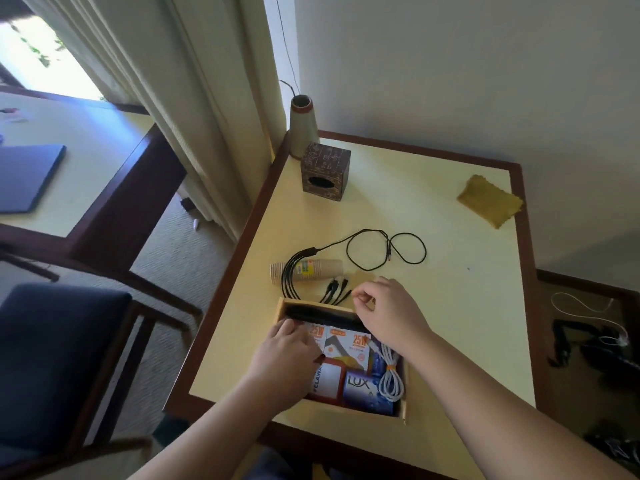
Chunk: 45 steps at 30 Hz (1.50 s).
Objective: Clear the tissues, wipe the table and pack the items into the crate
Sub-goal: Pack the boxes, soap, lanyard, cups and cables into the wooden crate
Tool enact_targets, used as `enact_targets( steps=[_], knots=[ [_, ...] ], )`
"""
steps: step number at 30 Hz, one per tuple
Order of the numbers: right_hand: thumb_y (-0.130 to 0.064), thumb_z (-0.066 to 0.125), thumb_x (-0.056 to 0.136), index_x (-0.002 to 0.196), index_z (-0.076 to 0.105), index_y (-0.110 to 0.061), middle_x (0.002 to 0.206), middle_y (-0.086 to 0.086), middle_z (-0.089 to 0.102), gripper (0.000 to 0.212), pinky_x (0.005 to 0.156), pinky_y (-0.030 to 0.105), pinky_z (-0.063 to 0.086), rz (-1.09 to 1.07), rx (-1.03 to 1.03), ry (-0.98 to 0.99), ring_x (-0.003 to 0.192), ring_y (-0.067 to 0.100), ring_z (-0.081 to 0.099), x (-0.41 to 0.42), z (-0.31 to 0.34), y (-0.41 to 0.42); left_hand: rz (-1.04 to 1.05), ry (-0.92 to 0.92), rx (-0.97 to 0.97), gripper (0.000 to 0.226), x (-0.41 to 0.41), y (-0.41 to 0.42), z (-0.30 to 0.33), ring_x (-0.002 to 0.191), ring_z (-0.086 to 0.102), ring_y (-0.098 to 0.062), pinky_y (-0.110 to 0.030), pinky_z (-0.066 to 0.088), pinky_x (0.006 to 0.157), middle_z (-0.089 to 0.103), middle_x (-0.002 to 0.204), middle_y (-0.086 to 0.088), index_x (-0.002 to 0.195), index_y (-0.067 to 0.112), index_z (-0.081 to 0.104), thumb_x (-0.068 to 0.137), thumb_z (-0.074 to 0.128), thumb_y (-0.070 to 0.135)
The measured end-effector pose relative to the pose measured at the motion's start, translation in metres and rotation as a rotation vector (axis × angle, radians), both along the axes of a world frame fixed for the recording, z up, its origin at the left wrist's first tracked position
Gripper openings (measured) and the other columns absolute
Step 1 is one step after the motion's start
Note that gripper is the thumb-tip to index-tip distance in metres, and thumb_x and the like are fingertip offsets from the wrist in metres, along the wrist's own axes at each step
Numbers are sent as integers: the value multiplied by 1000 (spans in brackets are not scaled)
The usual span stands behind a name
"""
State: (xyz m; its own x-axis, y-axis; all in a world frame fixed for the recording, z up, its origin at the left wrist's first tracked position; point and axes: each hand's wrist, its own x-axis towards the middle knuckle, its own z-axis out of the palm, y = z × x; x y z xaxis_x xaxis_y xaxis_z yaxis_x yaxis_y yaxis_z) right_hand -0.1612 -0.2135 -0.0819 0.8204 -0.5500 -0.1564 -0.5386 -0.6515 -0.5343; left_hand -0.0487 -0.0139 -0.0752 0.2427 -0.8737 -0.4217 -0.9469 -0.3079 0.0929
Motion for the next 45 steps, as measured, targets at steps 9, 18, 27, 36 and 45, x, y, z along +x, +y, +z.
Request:
enact_targets(
  steps=[9,18,27,36,45],
  knots=[
    [-30,61,99,132,64,-29,120,-6,58,33,85,30,54,83,134,121,101,12,60,52,-18,-23,483,119,-396,30,6,6,22,113,39,-7,-32,44,97,57,122,18,120,43,65,101,44,53],
    [-24,65,94,146,45,-21,138,4,53,56,102,48,49,190,15,299,125,27,51,113,-42,-30,1028,367,-229,30,83,-38,4,93,65,-15,-32,54,71,69,100,5,111,28,64,97,57,53],
    [-28,70,95,136,58,-23,119,-3,46,43,89,37,51,110,66,262,103,18,57,105,-29,-39,1024,599,112,65,125,-86,-30,96,61,-23,-32,49,76,59,99,-3,136,5,56,93,71,51],
    [-30,72,96,148,54,-28,118,-9,45,55,95,25,38,-123,190,125,104,9,53,23,26,-57,1144,731,-160,23,132,-93,-42,78,69,-15,-26,47,59,76,89,0,111,12,70,103,57,29],
    [-40,74,90,132,58,-53,115,-28,55,47,89,16,50,-128,451,5,109,-3,58,-65,59,-11,953,753,-377,22,124,-80,-18,82,69,-13,-28,50,66,77,95,6,120,23,65,105,56,38]
  ],
)
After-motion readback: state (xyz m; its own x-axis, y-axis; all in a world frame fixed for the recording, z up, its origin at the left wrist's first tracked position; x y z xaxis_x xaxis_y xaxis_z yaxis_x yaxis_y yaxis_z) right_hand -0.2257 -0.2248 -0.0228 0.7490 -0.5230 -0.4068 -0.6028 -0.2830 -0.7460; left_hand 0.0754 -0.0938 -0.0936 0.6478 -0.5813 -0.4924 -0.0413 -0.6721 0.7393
